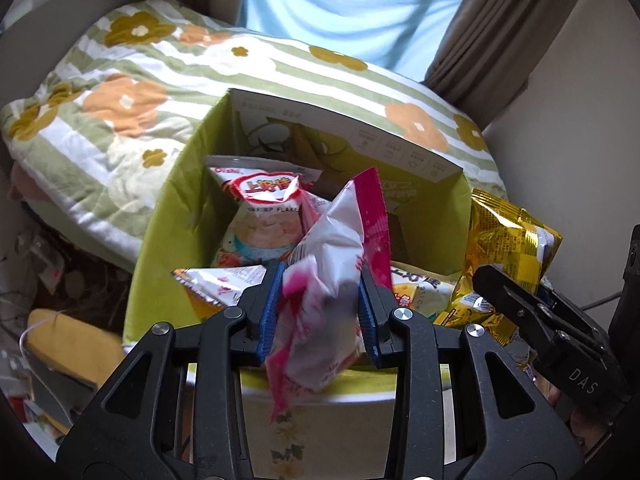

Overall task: Organize snacks
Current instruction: 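Carry both bags into the yellow box and open both tools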

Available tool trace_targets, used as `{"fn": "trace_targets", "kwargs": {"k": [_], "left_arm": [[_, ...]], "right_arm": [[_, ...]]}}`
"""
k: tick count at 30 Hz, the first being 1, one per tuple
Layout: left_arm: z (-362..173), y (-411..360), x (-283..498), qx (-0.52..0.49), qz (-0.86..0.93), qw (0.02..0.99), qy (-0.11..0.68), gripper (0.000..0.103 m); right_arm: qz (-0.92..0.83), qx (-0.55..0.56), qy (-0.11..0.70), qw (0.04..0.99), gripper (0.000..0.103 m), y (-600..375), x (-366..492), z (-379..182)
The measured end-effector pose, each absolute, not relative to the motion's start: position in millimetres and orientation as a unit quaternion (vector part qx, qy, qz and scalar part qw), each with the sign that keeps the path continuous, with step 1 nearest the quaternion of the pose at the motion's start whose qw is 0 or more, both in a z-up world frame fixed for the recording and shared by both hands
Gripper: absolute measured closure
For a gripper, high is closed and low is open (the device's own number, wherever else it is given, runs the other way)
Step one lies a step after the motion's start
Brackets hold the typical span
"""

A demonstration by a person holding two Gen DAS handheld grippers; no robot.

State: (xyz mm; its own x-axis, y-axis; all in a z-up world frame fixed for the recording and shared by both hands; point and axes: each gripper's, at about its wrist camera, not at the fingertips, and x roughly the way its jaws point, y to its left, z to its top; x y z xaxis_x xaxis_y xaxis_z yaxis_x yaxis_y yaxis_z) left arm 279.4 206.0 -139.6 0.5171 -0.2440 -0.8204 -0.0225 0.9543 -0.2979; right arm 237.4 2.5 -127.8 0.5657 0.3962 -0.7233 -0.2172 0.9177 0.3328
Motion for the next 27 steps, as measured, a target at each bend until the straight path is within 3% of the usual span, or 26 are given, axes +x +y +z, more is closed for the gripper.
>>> {"fn": "trace_targets", "kwargs": {"k": [2, 3, 12, 14, 15, 16, 18, 27], "left_arm": [[-142.3, 203.5, 283.2, -0.138, -0.077, 0.858, 0.489, 0.034], [-141.7, 203.7, 283.6, -0.135, -0.071, 0.859, 0.488, 0.003], [-130.9, 217.1, 267.5, -0.139, -0.038, 0.868, 0.475, 0.000], [-130.2, 220.9, 261.2, -0.144, -0.033, 0.867, 0.476, 0.000], [-129.4, 222.3, 259.0, -0.142, -0.029, 0.868, 0.476, 0.000], [-128.7, 224.0, 257.5, -0.141, -0.026, 0.868, 0.475, 0.000], [-127.0, 228.2, 251.4, -0.146, -0.021, 0.869, 0.473, 0.000], [-121.0, 244.1, 227.4, -0.149, -0.001, 0.870, 0.471, 0.000]], "right_arm": [[0.168, 0.107, 0.438, 0.877, 0.055, -0.7, 238.7, -131.3], [0.165, 0.106, 0.440, 0.876, 0.055, -1.1, 240.2, -132.3], [0.179, 0.098, 0.465, 0.861, 0.054, -5.3, 248.9, -143.2], [0.192, 0.093, 0.470, 0.856, 0.049, -3.1, 250.7, -143.2], [0.196, 0.089, 0.473, 0.854, 0.036, -1.2, 251.3, -143.7], [0.197, 0.080, 0.474, 0.854, 0.015, 1.4, 252.3, -144.7], [0.192, 0.062, 0.468, 0.861, 0.001, 5.7, 251.2, -146.7], [0.197, 0.064, 0.432, 0.878, 0.001, 2.6, 237.9, -138.4]]}}
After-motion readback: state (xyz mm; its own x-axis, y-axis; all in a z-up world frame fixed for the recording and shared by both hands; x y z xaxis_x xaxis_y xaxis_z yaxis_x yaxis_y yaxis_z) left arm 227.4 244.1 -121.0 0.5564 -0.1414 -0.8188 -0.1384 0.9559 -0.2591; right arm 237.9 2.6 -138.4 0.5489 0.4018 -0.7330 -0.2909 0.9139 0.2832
